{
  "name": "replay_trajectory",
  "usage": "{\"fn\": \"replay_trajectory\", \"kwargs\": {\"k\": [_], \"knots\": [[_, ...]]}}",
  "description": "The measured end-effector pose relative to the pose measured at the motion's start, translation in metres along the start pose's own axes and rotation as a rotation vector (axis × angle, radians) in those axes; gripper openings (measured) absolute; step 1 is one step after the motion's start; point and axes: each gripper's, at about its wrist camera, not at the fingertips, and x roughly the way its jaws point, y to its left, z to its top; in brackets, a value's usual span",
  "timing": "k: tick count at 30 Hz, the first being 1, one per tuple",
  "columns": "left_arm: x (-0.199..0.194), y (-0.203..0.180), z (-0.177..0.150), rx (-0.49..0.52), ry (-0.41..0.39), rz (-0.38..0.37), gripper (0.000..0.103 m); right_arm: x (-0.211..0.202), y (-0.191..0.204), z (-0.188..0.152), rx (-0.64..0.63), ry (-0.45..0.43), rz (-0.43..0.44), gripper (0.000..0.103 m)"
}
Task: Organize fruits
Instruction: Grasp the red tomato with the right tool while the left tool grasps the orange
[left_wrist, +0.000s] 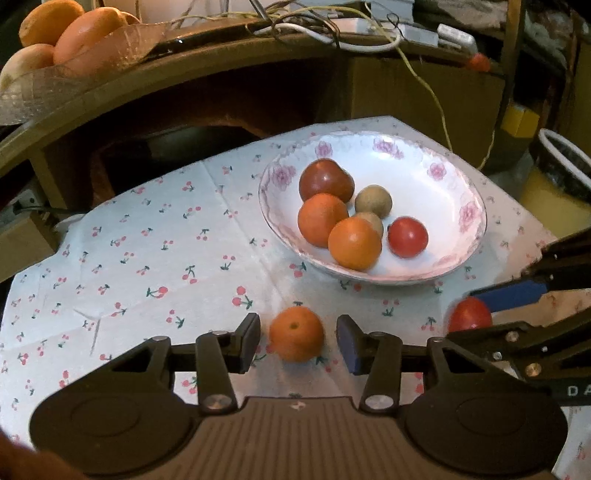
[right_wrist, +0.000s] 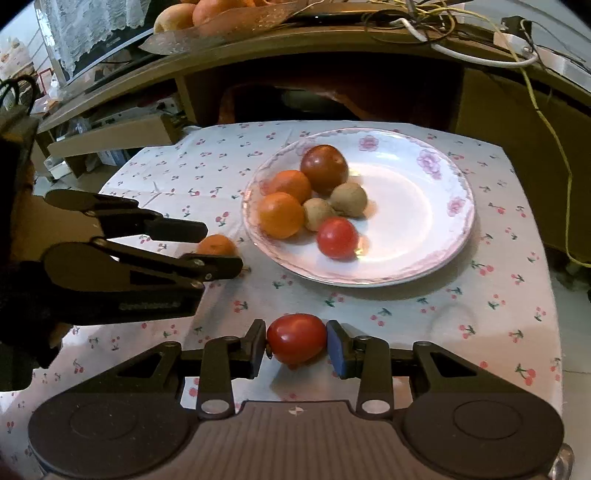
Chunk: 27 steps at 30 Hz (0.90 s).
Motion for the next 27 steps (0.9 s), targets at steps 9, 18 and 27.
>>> {"fn": "replay_trajectory", "kwargs": {"k": [9,18,27], "knots": [[-0.004,-0.005,-0.002,-0.011,0.004,0.006,0.036,-0.003,-0.005,-0.001,0.002,-0.002,-0.003,0.037],[-0.027,-0.015,-0.02,0.007,0.02,-0.005,0.035,-0.007,0.004,-0.01,-0.068,-0.004,-0.009,0.036],[-0.076,-0.03,-0.05,-0.003,0.037,-0.018,0.035,-0.03,0.016,-0.025,-0.108,-0.024,0.007,0.036]]}}
